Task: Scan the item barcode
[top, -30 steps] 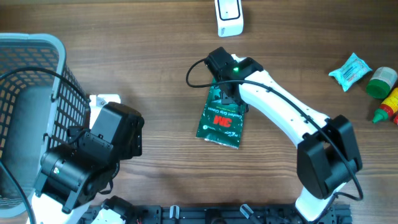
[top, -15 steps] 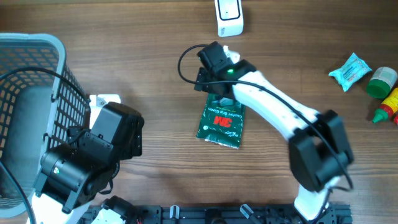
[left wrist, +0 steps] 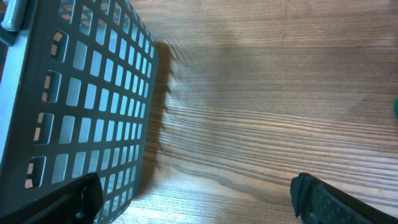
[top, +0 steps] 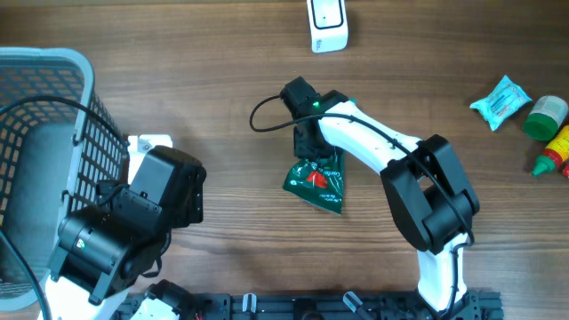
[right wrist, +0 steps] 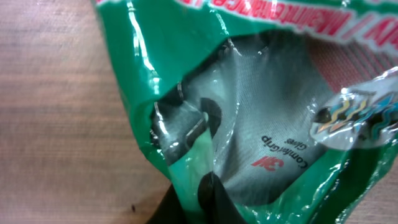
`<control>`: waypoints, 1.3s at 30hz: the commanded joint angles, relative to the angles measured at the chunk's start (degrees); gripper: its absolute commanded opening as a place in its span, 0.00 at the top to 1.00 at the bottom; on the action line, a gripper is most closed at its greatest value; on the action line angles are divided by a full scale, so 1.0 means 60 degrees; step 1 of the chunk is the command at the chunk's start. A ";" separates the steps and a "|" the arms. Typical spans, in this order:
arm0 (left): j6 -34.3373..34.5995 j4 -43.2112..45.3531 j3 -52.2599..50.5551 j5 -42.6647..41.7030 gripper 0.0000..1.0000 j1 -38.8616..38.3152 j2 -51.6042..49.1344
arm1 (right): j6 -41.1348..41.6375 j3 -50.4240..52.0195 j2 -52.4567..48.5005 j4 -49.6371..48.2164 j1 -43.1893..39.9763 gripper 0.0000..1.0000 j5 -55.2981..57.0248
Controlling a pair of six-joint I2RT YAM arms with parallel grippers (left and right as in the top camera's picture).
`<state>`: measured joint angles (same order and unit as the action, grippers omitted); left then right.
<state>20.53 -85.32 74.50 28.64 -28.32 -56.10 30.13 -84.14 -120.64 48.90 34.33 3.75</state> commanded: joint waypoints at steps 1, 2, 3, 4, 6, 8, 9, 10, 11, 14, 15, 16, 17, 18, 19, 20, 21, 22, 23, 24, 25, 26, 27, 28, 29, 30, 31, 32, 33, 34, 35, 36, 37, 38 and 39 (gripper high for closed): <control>0.0160 0.0000 -0.0025 -0.0015 0.00 0.0080 0.0011 | -0.0987 0.0047 -0.0240 0.0291 0.0076 0.96 -0.1628; 0.0160 0.0000 -0.0025 -0.0015 0.00 0.0080 0.0011 | -0.1464 -0.0102 -0.0022 0.0251 0.0069 0.96 -0.2422; 0.0157 0.0000 -0.0025 -0.0015 0.00 0.0080 0.0011 | -0.1898 -0.0237 0.0229 0.0226 0.0036 0.95 -0.3169; 0.0160 0.0000 -0.0025 -0.0015 0.00 0.0080 0.0011 | -0.2244 -0.0321 0.0495 0.0219 0.0000 0.96 -0.3756; 0.0160 0.0000 -0.0025 -0.0015 0.00 0.0080 0.0011 | -0.3002 -0.0350 0.1286 0.0186 -0.0215 0.95 -0.5184; 0.0157 0.0000 -0.0025 -0.0015 0.00 0.0080 0.0011 | -0.4124 -0.0350 0.1891 0.0273 -0.0459 0.95 -0.6779; 0.0160 0.0000 -0.0025 -0.0015 0.00 0.0080 0.0011 | -0.4845 -0.0350 0.2266 0.0397 -0.0674 0.96 -0.8127; 0.0160 0.0000 -0.0025 -0.0015 0.00 0.0080 0.0011 | -0.5176 -0.0350 0.2506 0.0495 -0.0852 0.95 -0.9100; 0.0160 0.0000 -0.0025 -0.0015 0.00 0.0080 0.0011 | -0.5253 -0.0350 0.2703 0.0590 -0.1031 0.95 -0.9785; 0.0160 0.0000 -0.0025 -0.0015 0.00 0.0080 0.0011 | -0.4441 -0.0350 0.2983 0.0787 -0.1512 0.95 -1.1103; 0.0160 0.0000 -0.0025 -0.0015 0.00 0.0080 0.0011 | -0.3963 -0.0350 0.2983 0.0790 -0.1672 0.95 -1.1701; 0.0160 0.0000 -0.0025 -0.0015 0.00 0.0080 0.0011 | -0.3694 -0.0342 0.2983 0.0780 -0.1785 0.96 -1.2313; 0.0160 0.0000 -0.0025 -0.0015 0.00 0.0080 0.0011 | -0.3668 -0.0342 0.2983 0.0780 -0.1887 0.96 -1.2870; 0.0160 0.0000 -0.0025 -0.0015 0.00 0.0080 0.0011 | -0.3668 -0.0342 0.2983 0.0780 -0.1949 0.95 -1.3387; 0.0157 0.0000 -0.0025 -0.0015 0.00 0.0080 0.0011 | -0.3661 -0.0342 0.2983 0.0783 -0.1996 0.95 -1.3872; 0.0160 0.0000 -0.0025 -0.0015 0.00 0.0080 0.0011 | -0.3541 -0.0342 0.2983 0.0783 -0.2055 0.95 -1.4375; 0.0160 0.0000 -0.0025 -0.0015 0.00 0.0080 0.0011 | -0.3300 -0.0342 0.2983 0.0780 -0.2076 0.96 -1.4586; 0.0160 0.0000 -0.0025 -0.0015 0.00 0.0080 0.0011 | -0.3104 -0.0342 0.2983 0.0747 -0.2084 0.95 -1.4761; 0.0160 0.0000 -0.0025 -0.0015 0.00 0.0080 0.0011 | -0.3082 -0.0342 0.2983 0.0743 -0.2084 0.95 -1.4797; 0.0160 0.0000 -0.0025 -0.0015 0.00 0.0080 0.0011 | -0.3056 -0.0342 0.2983 0.0739 -0.2084 0.95 -1.4783; 0.0160 0.0000 -0.0025 -0.0015 0.00 0.0080 0.0011 | -0.3053 -0.0335 0.2983 0.0707 -0.2084 0.95 -1.4786; 0.0160 0.0000 -0.0025 -0.0015 0.00 0.0080 0.0011 | -0.2914 -0.0335 0.2983 0.0714 -0.2084 0.96 -1.4790; 0.0160 0.0000 -0.0025 -0.0015 0.00 0.0080 0.0011 | -0.2568 -0.0335 0.2983 0.0710 -0.2084 0.96 -1.4786; 0.0160 0.0000 -0.0025 -0.0015 0.00 0.0080 0.0011 | -0.1825 -0.0335 0.2983 0.0714 -0.2084 0.96 -1.4786; 0.0160 0.0000 -0.0025 -0.0015 0.00 0.0080 0.0011 | -0.1111 -0.0335 0.2983 0.0707 -0.2084 0.95 -1.4783; 0.0160 0.0000 -0.0025 -0.0015 0.00 0.0080 0.0011 | -0.0488 -0.0335 0.2983 0.0663 -0.2084 0.95 -1.4764; 0.0160 0.0000 -0.0025 -0.0015 0.00 0.0080 0.0011 | -0.0135 -0.0335 0.2983 0.0481 -0.2084 0.95 -1.4302; 0.0160 0.0000 -0.0025 -0.0015 0.00 0.0080 0.0011 | -0.0135 -0.0335 0.2983 0.0295 -0.2084 0.95 -1.3570; 0.0160 0.0000 -0.0025 -0.0015 0.00 0.0080 0.0011 | -0.0219 -0.0335 0.2983 0.0219 -0.2080 0.95 -1.2072; 0.0160 0.0000 -0.0025 -0.0015 0.00 0.0080 0.0011 | -0.0361 -0.0331 0.2983 0.0262 -0.2051 0.95 -1.0429; 0.0160 0.0000 -0.0025 -0.0015 0.00 0.0080 0.0011 | -0.0470 -0.0328 0.2983 0.0408 -0.1989 0.95 -0.8397; 0.0160 0.0000 -0.0025 -0.0015 0.00 0.0080 0.0011 | -0.0401 -0.0255 0.2983 0.0619 -0.1876 0.95 -0.5938; 0.0160 0.0000 -0.0025 -0.0015 0.00 0.0080 0.0011 | -0.0106 -0.0109 0.2983 0.0809 -0.1752 0.95 -0.3705; 0.0160 0.0000 -0.0025 -0.0015 0.00 0.0080 0.0011 | -0.0025 0.0120 0.2980 0.0845 -0.1606 0.92 -0.1989; 0.0160 0.0000 -0.0025 -0.0015 0.00 0.0080 0.0011 | -0.0120 0.0350 0.2976 0.0721 -0.1508 0.84 -0.1206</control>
<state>20.53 -85.34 74.50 28.64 -28.32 -56.10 27.92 -85.21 -103.04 53.47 23.11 -43.05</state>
